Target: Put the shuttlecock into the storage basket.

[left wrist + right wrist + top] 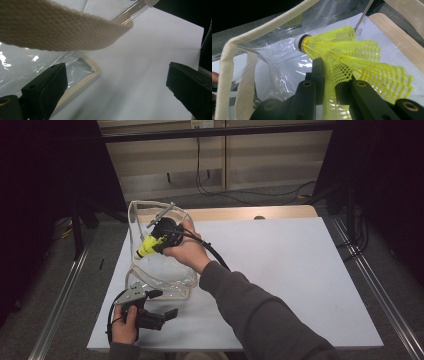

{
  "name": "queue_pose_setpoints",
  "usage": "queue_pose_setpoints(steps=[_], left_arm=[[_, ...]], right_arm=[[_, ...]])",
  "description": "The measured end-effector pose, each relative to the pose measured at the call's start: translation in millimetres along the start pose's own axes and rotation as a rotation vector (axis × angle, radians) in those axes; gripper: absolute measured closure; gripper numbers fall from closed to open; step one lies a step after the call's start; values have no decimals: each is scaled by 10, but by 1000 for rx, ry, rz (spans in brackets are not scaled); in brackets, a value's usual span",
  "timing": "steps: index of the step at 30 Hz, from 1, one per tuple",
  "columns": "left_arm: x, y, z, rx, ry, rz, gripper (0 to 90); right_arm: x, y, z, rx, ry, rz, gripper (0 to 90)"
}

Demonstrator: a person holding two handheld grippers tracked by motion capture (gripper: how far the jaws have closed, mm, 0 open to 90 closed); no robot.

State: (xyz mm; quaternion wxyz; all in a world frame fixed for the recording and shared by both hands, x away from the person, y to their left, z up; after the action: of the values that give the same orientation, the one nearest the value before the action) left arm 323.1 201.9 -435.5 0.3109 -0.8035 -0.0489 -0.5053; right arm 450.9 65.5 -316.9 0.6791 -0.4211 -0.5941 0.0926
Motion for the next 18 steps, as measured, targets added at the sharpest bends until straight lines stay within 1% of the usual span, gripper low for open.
queue_pose_setpoints(steps=[10,15,18], left_arm=[[1,-3,-4,1,-4,-3,37],[-1,-2,-3,3,-4,-7,37],[1,-5,-1,5,-5,-11,37]], right_arm=[[-17,78,24,1,2,20,797],[-22,113,34,4,17,22,796],[-28,136,48,3,15,26,795]])
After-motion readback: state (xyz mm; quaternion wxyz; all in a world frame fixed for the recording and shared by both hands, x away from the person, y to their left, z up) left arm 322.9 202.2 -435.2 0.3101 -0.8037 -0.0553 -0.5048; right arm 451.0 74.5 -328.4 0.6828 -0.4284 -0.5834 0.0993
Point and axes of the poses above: each handheld gripper's, and its own axes: y roughly forward along the jaws, x roughly out of its top, z roughly to its left, the point moved 2 cm from there along y, roughly forward along the jaws, and after that the axes turned 5 degrees about -y, right-handed, at the moved point
